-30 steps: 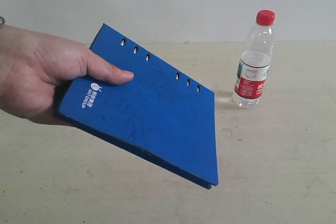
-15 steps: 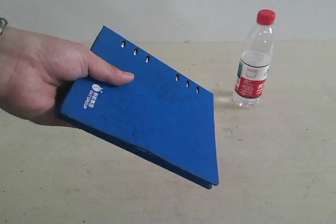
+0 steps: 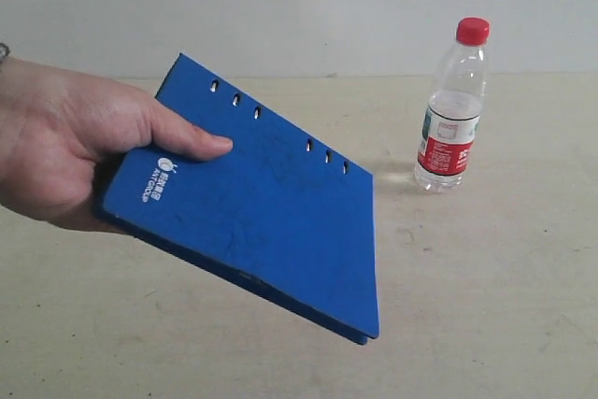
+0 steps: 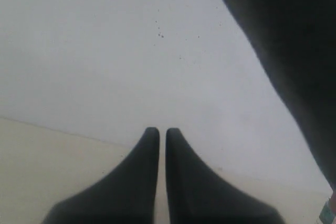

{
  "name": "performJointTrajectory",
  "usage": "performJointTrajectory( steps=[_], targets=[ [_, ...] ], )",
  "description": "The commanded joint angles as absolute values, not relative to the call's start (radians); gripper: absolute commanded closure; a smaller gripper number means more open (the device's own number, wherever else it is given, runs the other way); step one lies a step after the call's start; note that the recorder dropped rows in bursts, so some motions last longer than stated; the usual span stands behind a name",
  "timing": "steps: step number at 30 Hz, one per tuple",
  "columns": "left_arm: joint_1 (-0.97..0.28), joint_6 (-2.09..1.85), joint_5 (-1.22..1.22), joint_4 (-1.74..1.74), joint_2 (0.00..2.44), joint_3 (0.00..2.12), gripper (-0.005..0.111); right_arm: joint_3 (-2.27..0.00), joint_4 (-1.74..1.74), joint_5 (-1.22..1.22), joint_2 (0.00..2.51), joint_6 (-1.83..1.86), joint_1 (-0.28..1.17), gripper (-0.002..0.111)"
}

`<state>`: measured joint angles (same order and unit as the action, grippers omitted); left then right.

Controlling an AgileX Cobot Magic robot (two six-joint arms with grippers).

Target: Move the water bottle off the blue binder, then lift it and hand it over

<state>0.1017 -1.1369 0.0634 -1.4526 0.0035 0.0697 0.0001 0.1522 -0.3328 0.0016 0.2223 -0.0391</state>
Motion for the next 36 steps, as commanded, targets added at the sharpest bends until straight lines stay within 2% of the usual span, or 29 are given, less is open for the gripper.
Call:
performJointTrajectory(
  steps=[1,4,6,11,15,36],
  targets=[
    [0.081,-0.261,0.056,-0.584,0.0,0.075,0.102,0.0,0.146,-0.324,0.0,0.218,-0.037,0.108],
    [0.081,0.343,0.056,-0.094,0.0,0.042,0.102,0.0,0.146,-0.324,0.0,0.218,-0.037,0.108],
    [0.081,0.492,0.056,0.056,0.0,0.006,0.102,0.0,0.146,-0.324,0.0,0.218,-0.037,0.108],
    [0.081,0.363,0.316,0.033,0.0,0.0,0.102,0.0,0.146,-0.324,0.0,0.218,-0.037,0.108],
    [0.081,0.095,0.361,0.016,0.0,0.0,0.102,0.0,0.146,-0.324,0.0,0.218,-0.037,0.108],
    [0.077,0.132,0.383,-0.033,0.0,0.0,0.102,0.0,0.146,-0.323,0.0,0.216,-0.037,0.108]
  ],
)
